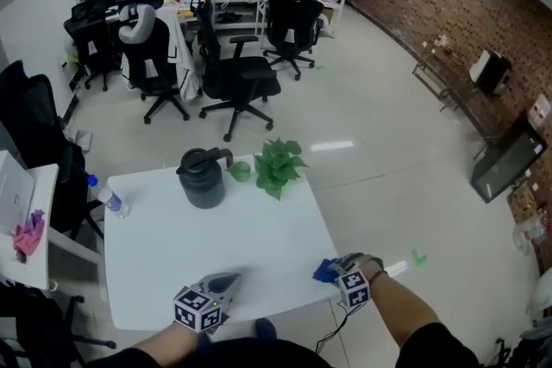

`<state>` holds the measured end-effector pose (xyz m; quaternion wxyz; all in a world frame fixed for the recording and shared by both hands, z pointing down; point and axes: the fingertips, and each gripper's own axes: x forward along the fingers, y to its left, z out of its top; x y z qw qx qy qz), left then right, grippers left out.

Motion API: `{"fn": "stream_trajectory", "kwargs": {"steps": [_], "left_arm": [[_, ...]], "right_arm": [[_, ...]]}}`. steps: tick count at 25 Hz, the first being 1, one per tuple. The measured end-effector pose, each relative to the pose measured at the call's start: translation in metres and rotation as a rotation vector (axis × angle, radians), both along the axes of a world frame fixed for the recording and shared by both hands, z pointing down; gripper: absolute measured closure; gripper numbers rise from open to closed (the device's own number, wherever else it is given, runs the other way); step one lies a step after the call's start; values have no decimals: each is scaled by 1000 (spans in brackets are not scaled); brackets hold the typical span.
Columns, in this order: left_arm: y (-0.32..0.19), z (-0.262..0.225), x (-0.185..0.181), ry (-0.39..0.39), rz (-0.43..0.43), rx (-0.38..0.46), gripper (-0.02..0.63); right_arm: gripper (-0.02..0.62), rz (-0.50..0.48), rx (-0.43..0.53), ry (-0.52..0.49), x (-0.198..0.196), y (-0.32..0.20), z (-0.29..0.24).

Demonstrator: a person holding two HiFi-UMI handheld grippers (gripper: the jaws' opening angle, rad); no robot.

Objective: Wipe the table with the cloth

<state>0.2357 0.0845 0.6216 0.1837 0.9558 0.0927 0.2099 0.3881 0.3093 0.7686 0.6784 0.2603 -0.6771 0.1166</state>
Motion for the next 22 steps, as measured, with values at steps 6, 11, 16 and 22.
{"fn": "stream_trajectory", "kwargs": {"steps": [6, 11, 16, 22], "left_arm": [[-3, -2, -1, -4, -10, 12, 604], [-28, -17, -14, 22, -44, 16, 604], [-76, -35, -45, 58, -127, 30, 604], [-142, -49, -97, 79, -258, 56, 604]], "right_arm": [[393, 26, 20, -38, -1, -9, -5], [307, 70, 127, -82, -16, -43, -48], [307, 255, 415, -229, -38, -127, -133], [389, 455, 649, -517, -95, -230, -185]]}}
